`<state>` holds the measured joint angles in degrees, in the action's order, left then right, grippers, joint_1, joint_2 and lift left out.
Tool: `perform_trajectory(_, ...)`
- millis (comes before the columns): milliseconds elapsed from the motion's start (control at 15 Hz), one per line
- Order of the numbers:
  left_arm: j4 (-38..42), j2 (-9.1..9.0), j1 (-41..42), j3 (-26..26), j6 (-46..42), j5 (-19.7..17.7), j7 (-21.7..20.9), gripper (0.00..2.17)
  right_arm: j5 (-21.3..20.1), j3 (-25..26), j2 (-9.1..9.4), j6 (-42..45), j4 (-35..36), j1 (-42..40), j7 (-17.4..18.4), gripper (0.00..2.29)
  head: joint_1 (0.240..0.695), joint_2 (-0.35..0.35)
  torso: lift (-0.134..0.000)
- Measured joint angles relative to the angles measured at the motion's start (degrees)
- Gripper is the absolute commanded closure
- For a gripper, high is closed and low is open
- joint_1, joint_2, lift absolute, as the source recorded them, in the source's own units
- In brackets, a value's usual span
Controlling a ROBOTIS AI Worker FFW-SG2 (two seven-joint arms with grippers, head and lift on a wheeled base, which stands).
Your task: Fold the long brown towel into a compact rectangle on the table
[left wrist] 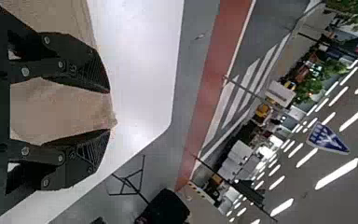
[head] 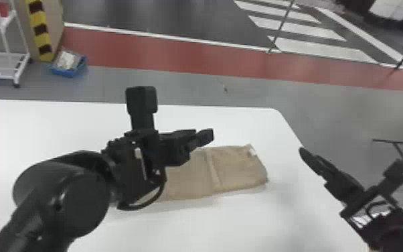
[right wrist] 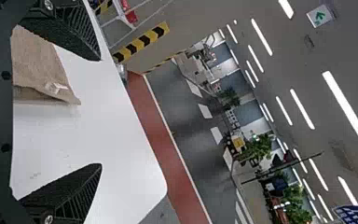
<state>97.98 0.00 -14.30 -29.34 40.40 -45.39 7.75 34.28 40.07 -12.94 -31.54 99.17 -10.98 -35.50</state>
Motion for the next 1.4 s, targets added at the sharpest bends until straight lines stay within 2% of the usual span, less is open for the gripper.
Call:
perform_trajectory(133,0.52,0.0,0.85,0.1,-1.86,1.55,0.57,0.03,0.0,-2.37,1.01,-1.71,2.42,0.01,1.9,0.13,0.678,-0.35,-0.124)
perform_trajectory(267,4.31,0.12,3.44,1.87,-2.09,4.26,0.93,0.03,-0.19,-5.85,1.66,-2.39,4.82,0.15,4.45,0.34,0.68,-0.35,-0.124)
perform_trajectory(333,7.25,1.52,5.03,3.38,-2.1,5.27,1.0,0.03,-0.74,-7.9,2.1,-3.51,6.0,0.61,5.47,0.39,0.681,-0.35,-0.124)
perform_trajectory(467,12.63,6.87,8.07,6.76,-2.04,7.0,1.1,0.03,-3.24,-12.01,3.49,-7.48,8.0,2.11,7.35,0.41,0.695,-0.35,-0.124)
perform_trajectory(600,17.68,12.81,11.88,10.85,-1.96,8.04,0.59,0.03,-9.12,-16.98,6.07,-12.08,10.6,3.46,9.52,0.5,0.695,-0.335,-0.124)
perform_trajectory(667,19.48,14.88,13.77,12.69,-1.95,8.95,0.01,0.03,-12.14,-19.52,7.28,-13.75,11.24,4.09,10.23,0.5,0.695,-0.298,-0.124)
perform_trajectory(733,20.58,16.08,15.33,14.06,-1.95,10.33,-0.57,0.03,-14.23,-21.7,8.07,-15.02,11.46,4.64,10.56,0.5,0.695,-0.219,-0.124)
perform_trajectory(867,21.81,17.63,18.08,16.08,-1.95,14.31,-1.71,0.03,-20.01,-27.38,9.28,-16.72,11.54,5.27,12.65,0.5,0.695,-0.159,-0.124)
perform_trajectory(1000,22.26,18.66,19.92,16.67,-2.37,17.81,-1.89,0.03,-23.83,-30.59,9.6,-16.92,11.52,5.35,14.73,0.5,0.695,-0.119,-0.124)
perform_trajectory(1200,22.52,19.32,22.69,16.96,-6.41,22.13,-2.06,0.04,-24.93,-31.09,9.58,-17.1,11.52,5.01,16.8,0.5,0.695,-0.099,-0.124)
perform_trajectory(1400,22.52,19.59,24.01,17.21,-8.11,22.8,-2.58,0.04,-25.26,-30.61,9.12,-17.57,11.52,4.94,17.65,0.5,0.695,-0.109,-0.124)
